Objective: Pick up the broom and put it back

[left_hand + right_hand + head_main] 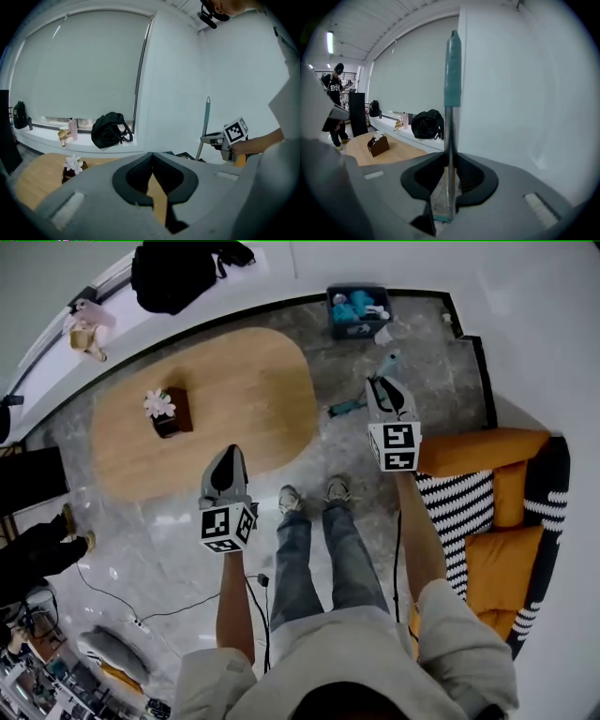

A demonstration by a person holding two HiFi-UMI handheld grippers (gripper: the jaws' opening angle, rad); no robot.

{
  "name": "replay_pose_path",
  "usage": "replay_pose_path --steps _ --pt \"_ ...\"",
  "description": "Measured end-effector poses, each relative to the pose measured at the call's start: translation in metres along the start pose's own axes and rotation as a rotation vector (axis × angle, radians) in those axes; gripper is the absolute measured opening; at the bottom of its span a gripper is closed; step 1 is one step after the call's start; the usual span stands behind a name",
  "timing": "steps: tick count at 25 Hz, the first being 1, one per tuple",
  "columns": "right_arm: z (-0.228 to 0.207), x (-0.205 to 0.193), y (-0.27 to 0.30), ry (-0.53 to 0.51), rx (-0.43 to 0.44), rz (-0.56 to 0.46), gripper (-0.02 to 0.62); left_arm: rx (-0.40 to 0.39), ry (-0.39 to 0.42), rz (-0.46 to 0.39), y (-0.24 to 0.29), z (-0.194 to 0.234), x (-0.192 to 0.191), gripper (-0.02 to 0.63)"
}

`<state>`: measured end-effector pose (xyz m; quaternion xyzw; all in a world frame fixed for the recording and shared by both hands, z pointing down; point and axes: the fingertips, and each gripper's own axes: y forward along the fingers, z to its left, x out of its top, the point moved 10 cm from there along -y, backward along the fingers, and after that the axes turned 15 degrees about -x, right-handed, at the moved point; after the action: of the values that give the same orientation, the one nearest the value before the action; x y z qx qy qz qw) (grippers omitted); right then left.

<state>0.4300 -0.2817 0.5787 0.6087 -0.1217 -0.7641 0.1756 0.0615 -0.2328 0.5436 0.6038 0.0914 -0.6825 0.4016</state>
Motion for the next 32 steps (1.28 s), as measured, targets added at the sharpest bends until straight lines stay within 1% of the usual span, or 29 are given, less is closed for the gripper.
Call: replay_pose_path --steps 8,13,18,24,29,32 --pt "-0.037 0.083 -0.049 0.040 -0.024 -0.078 0.083 0.014 0.081 -0.092 -0.009 -0.007 0.087 0.001" --pt "-0.055 0.133 -0.084 0.071 -0.017 -0.119 0.083 0.012 0.105 -0.145 -0.022 -0.015 0.137 0.001" --pt "-0.069 0.176 -0.111 0.062 -0.026 -0.153 0.083 0.016 0.118 -0.191 -0.039 -0.021 0.178 0.001" --pt "-0.086 0.221 -0.139 0.023 -0.039 -0.203 0.080 0.026 0.148 -0.246 -0.058 -0.033 0.219 0.000" --pt "-0.097 0.250 -0.156 -0.017 -0.006 -0.255 0.077 0.042 0.178 -0.300 -0.073 -0.046 0.247 0.000" --pt "-0.100 0.259 -0.162 -0.023 0.011 -0.270 0.077 0.057 0.188 -0.311 -0.080 -0.053 0.253 0.000"
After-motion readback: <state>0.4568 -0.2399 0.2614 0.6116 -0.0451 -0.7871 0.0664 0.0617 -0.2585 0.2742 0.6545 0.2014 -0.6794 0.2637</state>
